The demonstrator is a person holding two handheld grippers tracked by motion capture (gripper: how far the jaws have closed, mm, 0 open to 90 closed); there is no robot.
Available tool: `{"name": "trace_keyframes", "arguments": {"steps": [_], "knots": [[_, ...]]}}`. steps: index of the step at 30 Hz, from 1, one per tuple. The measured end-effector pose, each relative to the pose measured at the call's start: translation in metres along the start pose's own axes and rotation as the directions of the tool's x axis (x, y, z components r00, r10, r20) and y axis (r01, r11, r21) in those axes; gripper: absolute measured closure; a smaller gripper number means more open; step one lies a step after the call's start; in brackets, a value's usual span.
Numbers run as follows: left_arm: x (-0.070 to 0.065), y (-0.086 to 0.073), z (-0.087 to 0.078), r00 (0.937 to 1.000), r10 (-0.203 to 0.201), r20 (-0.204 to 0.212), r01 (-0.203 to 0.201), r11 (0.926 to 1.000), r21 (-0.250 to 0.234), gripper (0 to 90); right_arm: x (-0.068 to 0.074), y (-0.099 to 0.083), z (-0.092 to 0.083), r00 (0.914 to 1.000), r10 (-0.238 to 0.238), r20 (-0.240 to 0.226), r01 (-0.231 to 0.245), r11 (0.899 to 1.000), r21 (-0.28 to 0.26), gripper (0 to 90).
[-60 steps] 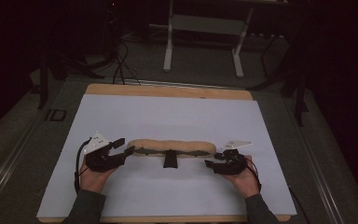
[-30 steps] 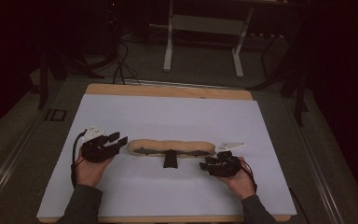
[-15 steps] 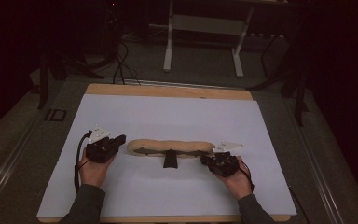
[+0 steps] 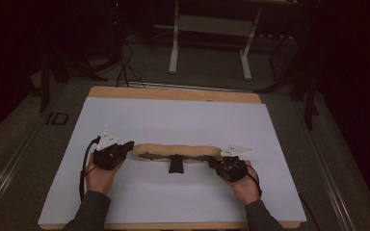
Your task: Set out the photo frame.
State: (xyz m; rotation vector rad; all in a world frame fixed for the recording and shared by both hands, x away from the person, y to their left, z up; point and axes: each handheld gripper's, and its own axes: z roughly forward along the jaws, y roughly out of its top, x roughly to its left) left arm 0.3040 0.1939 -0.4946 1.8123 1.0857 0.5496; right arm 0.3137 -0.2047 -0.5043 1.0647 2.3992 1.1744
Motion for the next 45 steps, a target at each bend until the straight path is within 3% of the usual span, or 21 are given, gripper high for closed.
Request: {"name": "trace_keyframes", "arguments": {"steps": [15,32,45], "knots": [[-0.002,-0.002,-0.002,0.9993,0.036,0.005,-0.036,0.9994,0.003,89.8,0.0,0.001,0.002,0.9999,0.006,0.009,-0.006,1.0,-0.005,86.6],[-0.008,-0.005,-0.007,0.9989,0.044,0.017,-0.044,0.999,0.008,90.0,-0.001,0.005,0.001,0.9993,0.031,0.022,-0.03,0.999,-0.034,86.8],[-0.012,-0.007,-0.011,0.9983,0.053,0.025,-0.053,0.9986,0.008,90.0,0.003,0.013,0.006,0.9995,0.022,0.022,-0.021,0.998,-0.053,86.8]]}}
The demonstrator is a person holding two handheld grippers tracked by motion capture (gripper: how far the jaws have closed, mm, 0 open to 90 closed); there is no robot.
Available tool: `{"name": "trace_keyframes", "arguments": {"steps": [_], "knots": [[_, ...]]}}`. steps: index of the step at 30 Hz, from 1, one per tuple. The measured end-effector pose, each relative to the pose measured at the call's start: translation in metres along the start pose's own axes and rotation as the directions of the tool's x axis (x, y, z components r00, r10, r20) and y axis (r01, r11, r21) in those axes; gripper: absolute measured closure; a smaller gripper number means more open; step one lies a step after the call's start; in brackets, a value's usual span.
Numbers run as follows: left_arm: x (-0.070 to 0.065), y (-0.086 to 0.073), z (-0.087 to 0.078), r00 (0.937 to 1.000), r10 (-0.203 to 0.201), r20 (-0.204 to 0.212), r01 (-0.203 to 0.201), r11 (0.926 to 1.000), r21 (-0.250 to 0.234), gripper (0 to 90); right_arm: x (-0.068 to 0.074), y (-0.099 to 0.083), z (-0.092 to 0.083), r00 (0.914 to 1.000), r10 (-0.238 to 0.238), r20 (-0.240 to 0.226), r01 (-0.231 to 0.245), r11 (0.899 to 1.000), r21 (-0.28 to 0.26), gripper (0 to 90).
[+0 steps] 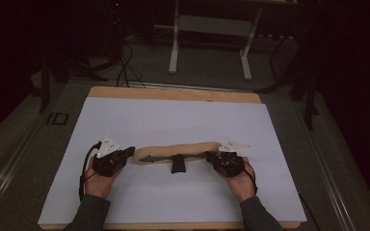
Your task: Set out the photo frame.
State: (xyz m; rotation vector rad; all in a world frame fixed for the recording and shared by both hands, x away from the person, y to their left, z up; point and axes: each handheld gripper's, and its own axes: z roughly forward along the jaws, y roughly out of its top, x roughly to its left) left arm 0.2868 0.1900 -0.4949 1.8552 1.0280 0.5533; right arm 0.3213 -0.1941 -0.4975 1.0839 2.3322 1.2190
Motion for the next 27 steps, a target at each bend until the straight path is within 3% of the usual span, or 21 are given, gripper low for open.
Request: {"name": "trace_keyframes", "arguments": {"steps": [27], "knots": [[-0.013,-0.003,-0.006,0.999,0.039,0.023,-0.039,0.9992,0.011,90.0,0.01,0.007,0.014,0.9999,0.014,0.009,-0.014,1.0,-0.023,86.7]]}}
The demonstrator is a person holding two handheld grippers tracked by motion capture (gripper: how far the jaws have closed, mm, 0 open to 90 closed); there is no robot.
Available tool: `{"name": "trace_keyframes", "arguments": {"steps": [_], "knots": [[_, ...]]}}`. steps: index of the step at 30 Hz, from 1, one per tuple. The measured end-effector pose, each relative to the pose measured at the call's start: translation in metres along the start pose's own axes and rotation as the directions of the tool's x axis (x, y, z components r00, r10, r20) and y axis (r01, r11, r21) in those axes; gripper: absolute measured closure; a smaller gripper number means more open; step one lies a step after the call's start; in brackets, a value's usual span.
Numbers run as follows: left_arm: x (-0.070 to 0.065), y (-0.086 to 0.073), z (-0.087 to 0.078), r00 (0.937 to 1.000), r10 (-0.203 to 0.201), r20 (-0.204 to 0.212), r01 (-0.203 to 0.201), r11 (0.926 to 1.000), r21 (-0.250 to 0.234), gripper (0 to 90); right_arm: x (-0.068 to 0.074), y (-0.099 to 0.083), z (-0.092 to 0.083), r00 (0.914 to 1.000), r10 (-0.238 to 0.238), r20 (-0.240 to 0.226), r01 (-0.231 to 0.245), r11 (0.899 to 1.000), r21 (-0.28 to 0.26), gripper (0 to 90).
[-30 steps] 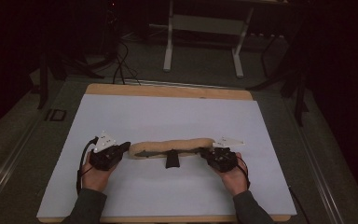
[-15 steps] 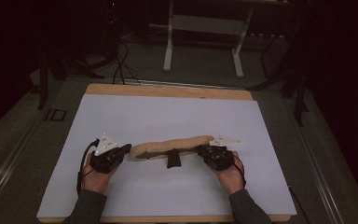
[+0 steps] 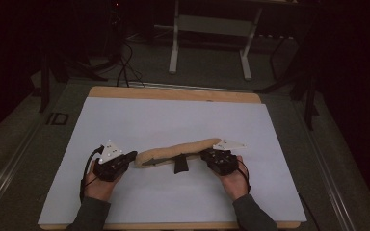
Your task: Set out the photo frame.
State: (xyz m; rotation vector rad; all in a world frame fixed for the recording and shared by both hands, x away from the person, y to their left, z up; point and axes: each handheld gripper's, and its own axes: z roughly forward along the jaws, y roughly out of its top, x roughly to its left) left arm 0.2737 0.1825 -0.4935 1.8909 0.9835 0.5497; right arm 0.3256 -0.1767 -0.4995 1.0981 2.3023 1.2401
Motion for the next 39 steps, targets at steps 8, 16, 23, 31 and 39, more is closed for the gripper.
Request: {"name": "trace_keyframes", "arguments": {"steps": [8,16,23,31,39], "knots": [[-0.003,0.0,-0.001,1.0,0.008,0.005,-0.008,1.0,0.002,90.0,0.004,0.002,0.005,1.0,-0.003,-0.005,0.003,1.0,0.006,86.7],[-0.005,-0.001,-0.002,0.9998,0.01,0.017,-0.01,0.9999,0.003,90.0,0.006,0.004,0.007,0.9999,-0.004,-0.011,0.004,1.0,0.005,86.7],[-0.008,-0.001,-0.003,0.9994,0.021,0.028,-0.021,0.9998,0.005,90.0,0.008,0.006,0.009,0.9999,-0.006,-0.012,0.006,1.0,0.007,86.7],[-0.013,-0.002,-0.004,0.9979,0.048,0.045,-0.048,0.9988,0.007,90.0,0.009,0.008,0.011,0.9999,-0.005,-0.011,0.005,1.0,0.009,86.7],[-0.017,-0.002,-0.005,0.9959,0.06,0.068,-0.06,0.9981,0.007,90.0,0.011,0.012,0.013,0.9998,-0.007,-0.016,0.007,1.0,0.01,86.7]]}}
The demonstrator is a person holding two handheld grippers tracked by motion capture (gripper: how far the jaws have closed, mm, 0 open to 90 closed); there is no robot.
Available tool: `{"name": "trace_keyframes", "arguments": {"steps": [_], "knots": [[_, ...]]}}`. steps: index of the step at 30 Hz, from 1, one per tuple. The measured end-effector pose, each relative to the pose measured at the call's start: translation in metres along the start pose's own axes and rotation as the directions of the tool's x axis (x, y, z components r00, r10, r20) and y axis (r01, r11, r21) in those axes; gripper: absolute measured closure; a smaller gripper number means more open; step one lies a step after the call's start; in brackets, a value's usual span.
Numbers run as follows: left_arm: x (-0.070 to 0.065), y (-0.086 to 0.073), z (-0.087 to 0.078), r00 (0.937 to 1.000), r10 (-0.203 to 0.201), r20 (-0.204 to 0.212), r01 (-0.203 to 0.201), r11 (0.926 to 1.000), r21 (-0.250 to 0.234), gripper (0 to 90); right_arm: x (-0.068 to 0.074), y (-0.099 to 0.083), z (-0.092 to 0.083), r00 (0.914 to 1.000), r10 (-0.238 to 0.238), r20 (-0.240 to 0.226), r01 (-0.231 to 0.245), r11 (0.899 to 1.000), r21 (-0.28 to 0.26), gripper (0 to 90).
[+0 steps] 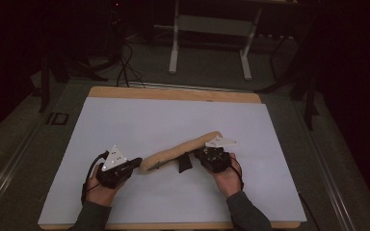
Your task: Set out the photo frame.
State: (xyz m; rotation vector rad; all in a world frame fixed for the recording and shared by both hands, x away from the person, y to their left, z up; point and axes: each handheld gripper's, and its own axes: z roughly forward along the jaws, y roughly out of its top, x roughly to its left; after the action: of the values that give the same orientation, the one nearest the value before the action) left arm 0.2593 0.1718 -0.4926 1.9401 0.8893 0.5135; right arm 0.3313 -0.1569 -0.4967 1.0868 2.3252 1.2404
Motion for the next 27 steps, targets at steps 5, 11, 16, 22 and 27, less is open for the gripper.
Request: {"name": "trace_keyframes", "arguments": {"steps": [5,11,16,22,27], "knots": [[-0.002,0.0,0.0,0.9998,0.004,0.019,-0.004,1.0,-0.001,90.0,0.0,0.002,0.001,1.0,0.001,-0.001,-0.001,1.0,0.0,86.6],[-0.005,0.0,0.0,0.9994,0.013,0.031,-0.013,0.9999,-0.003,90.0,0.001,0.003,0.002,1.0,0.001,-0.003,-0.001,1.0,0.001,86.7],[-0.007,0.0,0.001,0.9986,0.016,0.049,-0.016,0.9999,-0.005,90.0,0.001,0.004,0.003,1.0,0.0,-0.004,0.0,1.0,0.001,86.6],[-0.012,0.001,0.004,0.9969,0.031,0.073,-0.031,0.9995,-0.004,90.0,0.004,0.006,0.006,0.9999,-0.005,-0.011,0.005,1.0,0.002,86.6],[-0.016,0.001,0.009,0.9953,0.038,0.089,-0.038,0.9993,0.003,90.0,0.006,0.007,0.007,0.9999,-0.006,-0.014,0.006,1.0,0.003,86.7]]}}
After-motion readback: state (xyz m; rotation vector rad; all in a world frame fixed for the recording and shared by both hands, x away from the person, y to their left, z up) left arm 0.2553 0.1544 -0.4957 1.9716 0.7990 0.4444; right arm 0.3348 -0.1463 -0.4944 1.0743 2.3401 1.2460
